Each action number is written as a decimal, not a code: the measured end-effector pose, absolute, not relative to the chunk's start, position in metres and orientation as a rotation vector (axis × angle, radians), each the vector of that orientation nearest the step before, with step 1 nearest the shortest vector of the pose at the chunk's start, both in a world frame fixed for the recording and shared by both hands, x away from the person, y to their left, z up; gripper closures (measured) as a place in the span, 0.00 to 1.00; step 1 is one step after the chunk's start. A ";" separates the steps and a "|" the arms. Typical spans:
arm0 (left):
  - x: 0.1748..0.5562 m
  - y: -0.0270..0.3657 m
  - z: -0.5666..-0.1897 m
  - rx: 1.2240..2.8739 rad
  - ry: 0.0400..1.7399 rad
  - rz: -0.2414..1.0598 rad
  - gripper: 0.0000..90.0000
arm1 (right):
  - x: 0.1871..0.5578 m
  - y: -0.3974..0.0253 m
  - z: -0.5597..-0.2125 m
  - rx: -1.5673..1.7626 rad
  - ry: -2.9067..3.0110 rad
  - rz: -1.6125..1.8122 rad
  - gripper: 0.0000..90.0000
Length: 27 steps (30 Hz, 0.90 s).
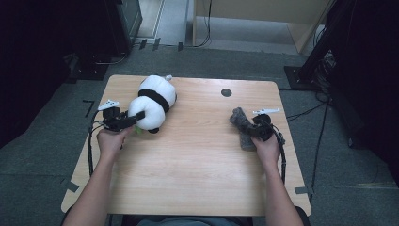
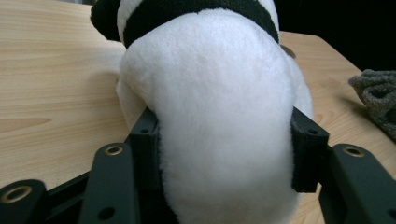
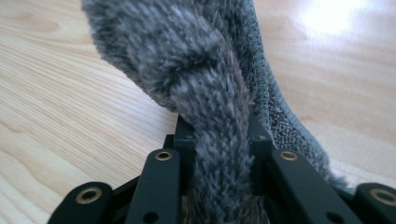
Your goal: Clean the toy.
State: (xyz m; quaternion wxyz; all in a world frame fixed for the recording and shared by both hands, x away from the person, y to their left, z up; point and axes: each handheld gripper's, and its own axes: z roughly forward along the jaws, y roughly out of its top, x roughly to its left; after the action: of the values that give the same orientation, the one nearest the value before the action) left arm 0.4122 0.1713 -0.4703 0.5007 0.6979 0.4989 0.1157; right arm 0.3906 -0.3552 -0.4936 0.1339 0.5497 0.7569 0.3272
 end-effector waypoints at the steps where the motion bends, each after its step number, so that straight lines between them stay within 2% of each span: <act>1: 0.413 0.171 -0.471 1.691 1.208 0.276 0.45 | 0.391 -0.356 -0.495 1.596 2.198 0.945 0.81; 8: 0.415 0.173 -0.475 1.710 1.219 0.250 0.36 | 0.393 -0.356 -0.499 1.604 2.206 0.961 0.76; 13: 0.418 0.175 -0.475 1.743 1.206 0.255 0.22 | 0.394 -0.357 -0.500 1.608 2.217 0.988 0.66; 17: 0.418 0.173 -0.474 1.768 1.187 0.257 0.16 | 0.393 -0.357 -0.499 1.616 2.227 0.999 0.61; 22: 0.419 0.171 -0.470 1.789 1.216 0.273 0.15 | 0.390 -0.357 -0.493 1.612 2.219 0.994 0.50; 27: 0.418 0.170 -0.468 1.812 1.225 0.266 0.13 | 0.387 -0.360 -0.485 1.604 2.197 1.032 0.48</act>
State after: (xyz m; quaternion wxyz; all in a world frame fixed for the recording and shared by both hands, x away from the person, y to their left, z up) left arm 0.4183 0.1702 -0.4680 0.4523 0.7335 0.4958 0.1076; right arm 0.3867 -0.3600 -0.4852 0.1158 0.5475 0.7502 0.3522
